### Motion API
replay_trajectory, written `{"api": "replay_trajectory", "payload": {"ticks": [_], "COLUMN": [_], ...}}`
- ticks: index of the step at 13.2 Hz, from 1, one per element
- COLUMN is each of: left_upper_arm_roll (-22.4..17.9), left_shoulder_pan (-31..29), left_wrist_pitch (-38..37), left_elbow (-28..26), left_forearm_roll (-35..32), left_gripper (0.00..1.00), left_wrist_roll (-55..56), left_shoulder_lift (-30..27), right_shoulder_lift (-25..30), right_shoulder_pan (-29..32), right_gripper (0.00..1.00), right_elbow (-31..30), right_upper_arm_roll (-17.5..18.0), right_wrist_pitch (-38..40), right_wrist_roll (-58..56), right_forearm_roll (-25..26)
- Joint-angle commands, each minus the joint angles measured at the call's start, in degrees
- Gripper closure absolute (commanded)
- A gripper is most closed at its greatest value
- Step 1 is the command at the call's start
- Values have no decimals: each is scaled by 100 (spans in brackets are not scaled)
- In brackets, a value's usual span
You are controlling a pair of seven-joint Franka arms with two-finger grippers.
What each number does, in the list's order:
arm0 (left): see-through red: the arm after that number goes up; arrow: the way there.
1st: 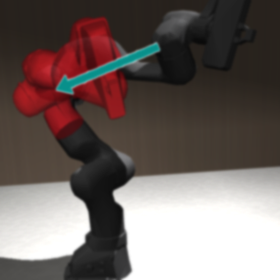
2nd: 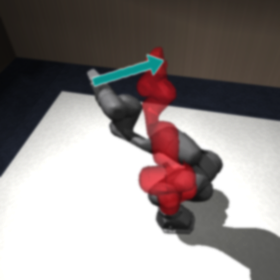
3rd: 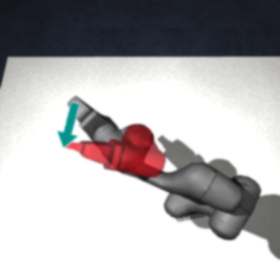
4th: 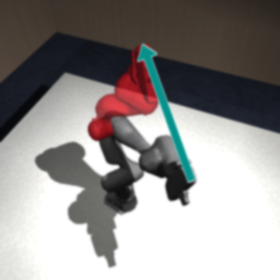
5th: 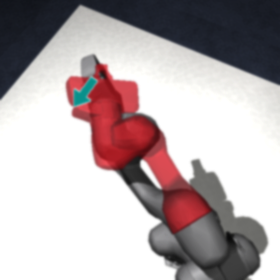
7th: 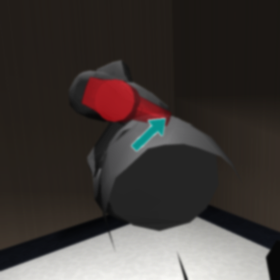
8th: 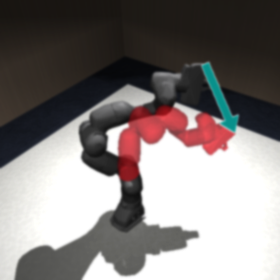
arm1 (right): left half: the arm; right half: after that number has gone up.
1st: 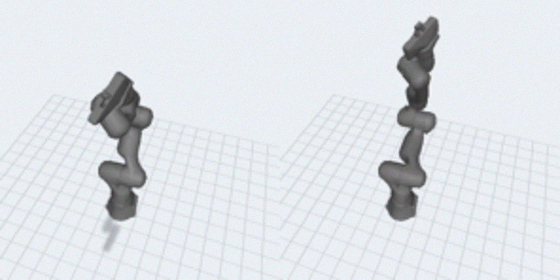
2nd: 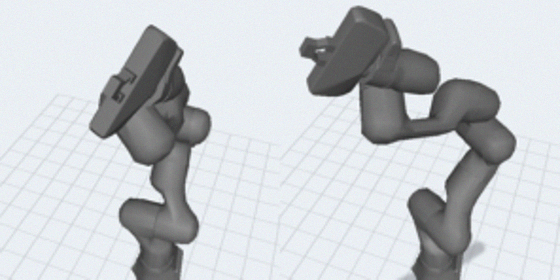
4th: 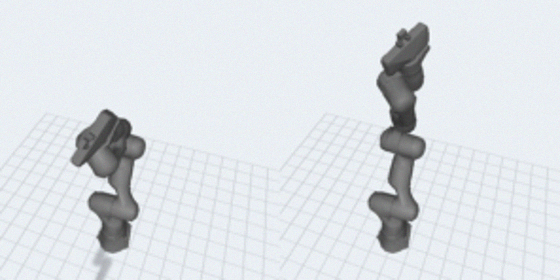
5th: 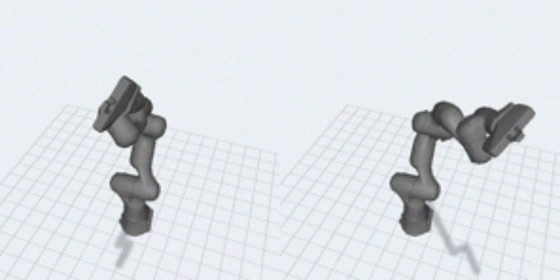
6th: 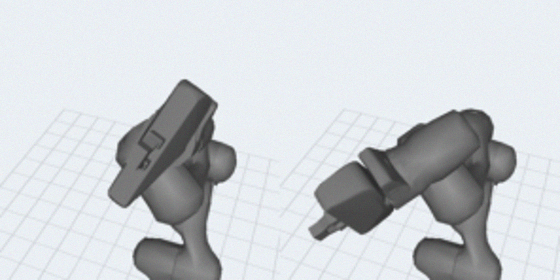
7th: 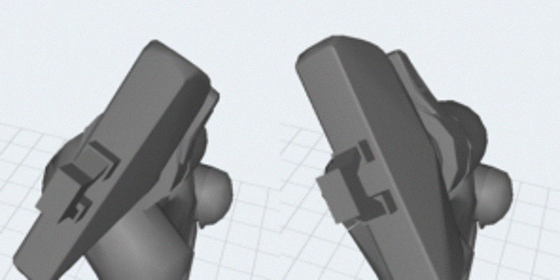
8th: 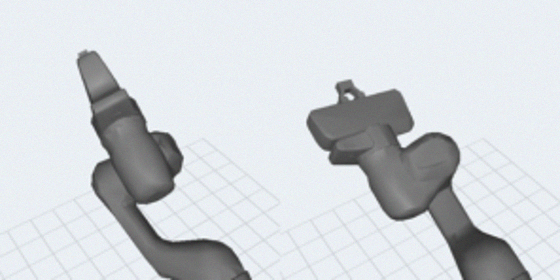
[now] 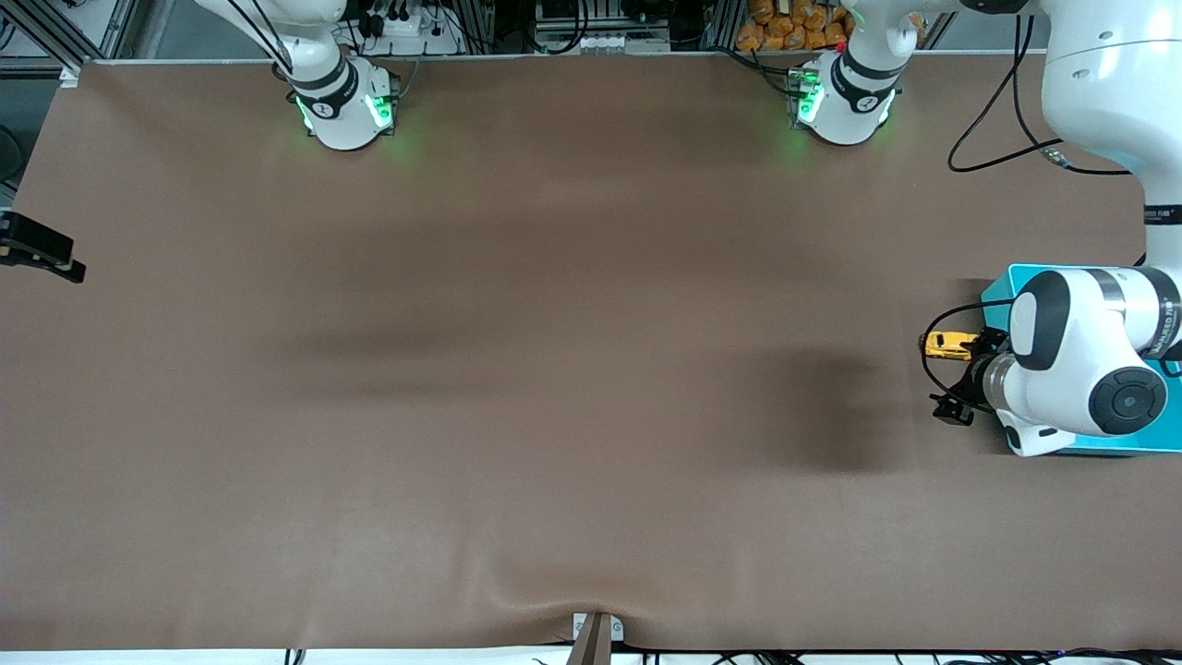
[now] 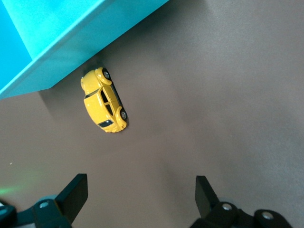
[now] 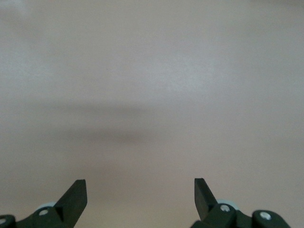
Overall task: Wind and store yellow beetle car
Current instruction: 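Grasp the yellow car beside the box with the left gripper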
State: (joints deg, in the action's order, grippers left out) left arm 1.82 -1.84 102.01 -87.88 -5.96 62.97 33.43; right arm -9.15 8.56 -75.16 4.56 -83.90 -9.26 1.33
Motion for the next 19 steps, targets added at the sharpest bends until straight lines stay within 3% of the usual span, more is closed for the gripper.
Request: {"api": "replay_trajectory", "payload": {"ticks": [1, 6, 9, 14, 15, 18, 19], "left_upper_arm_roll": [3, -6, -14, -6, -6, -6, -6], "left_shoulder_pan": [-79, -738, -1028, -1328, -1415, -1460, -1477], "left_wrist_pitch": [598, 1742, 2032, 3173, 3384, 4018, 4132], "left_elbow": [-921, -2925, -3165, -3815, -3894, -4088, -4097], "left_forearm_roll": [-54, -72, -133, -142, -142, -142, -142], "left_gripper": [0, 0, 0, 0, 0, 0, 0], "left_wrist_roll": [223, 374, 908, 1147, 1147, 1103, 1086], "left_shoulder_lift": [-458, -1820, -1867, -1753, -1682, -1436, -1375], "right_shoulder_lift": [141, 150, 167, 422, 457, 458, 458], "right_shoulder_pan": [-92, -127, -171, -495, -679, -1636, -1665], "right_gripper": [0, 0, 0, 0, 0, 0, 0], "right_elbow": [-156, -157, -174, -323, -384, -385, -376], "right_upper_arm_roll": [-61, -52, -43, -131, -262, -1236, -1273], "right_wrist_pitch": [-4, -39, 13, 84, 93, 40, 31], "right_wrist_roll": [118, 126, 214, 390, 390, 390, 390], "right_forearm_roll": [-89, -98, -98, -54, -37, -10, -10]}}
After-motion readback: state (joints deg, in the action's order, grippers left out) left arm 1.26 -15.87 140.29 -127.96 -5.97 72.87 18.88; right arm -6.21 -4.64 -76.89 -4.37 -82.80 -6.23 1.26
